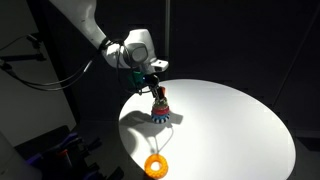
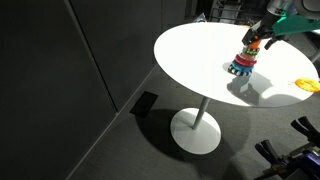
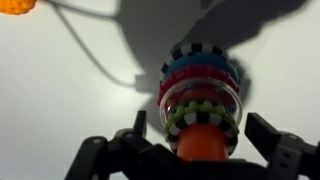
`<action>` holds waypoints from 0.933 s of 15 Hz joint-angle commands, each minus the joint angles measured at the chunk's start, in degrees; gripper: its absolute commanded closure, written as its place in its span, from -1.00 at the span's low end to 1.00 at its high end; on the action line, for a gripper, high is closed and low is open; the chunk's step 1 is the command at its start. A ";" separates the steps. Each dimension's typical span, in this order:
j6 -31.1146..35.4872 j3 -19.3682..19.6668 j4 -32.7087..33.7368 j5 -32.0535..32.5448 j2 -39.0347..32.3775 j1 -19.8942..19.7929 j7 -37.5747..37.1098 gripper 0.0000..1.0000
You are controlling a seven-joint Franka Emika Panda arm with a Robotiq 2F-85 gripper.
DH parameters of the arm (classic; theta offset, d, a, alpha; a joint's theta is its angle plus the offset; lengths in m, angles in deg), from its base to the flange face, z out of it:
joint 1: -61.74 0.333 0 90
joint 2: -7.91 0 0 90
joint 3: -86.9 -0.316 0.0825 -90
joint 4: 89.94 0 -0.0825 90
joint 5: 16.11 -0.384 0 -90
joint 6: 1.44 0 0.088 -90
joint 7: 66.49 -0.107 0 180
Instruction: Remove the green circle then put the orange circle on the orange object
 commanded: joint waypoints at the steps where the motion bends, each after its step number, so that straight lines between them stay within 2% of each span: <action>1: 1.43 1.45 -0.11 1.53 -0.05 1.25 -2.07 -0.45; 2: 1.53 1.57 -0.09 1.57 -0.04 1.37 -2.15 -0.32; 4: 1.62 1.67 -0.09 1.52 0.07 1.56 -2.19 0.06; 7: 0.87 1.51 -0.09 0.88 0.85 1.69 -1.75 0.27; 8: 0.44 1.59 -0.05 0.91 1.28 1.81 -1.86 0.27; 10: 0.08 1.35 -0.20 0.49 2.35 1.67 -1.36 0.45; 13: 0.09 1.18 -0.59 0.80 4.01 1.67 -1.38 0.93; 14: 0.08 1.06 -0.73 0.83 4.68 1.61 -1.36 0.97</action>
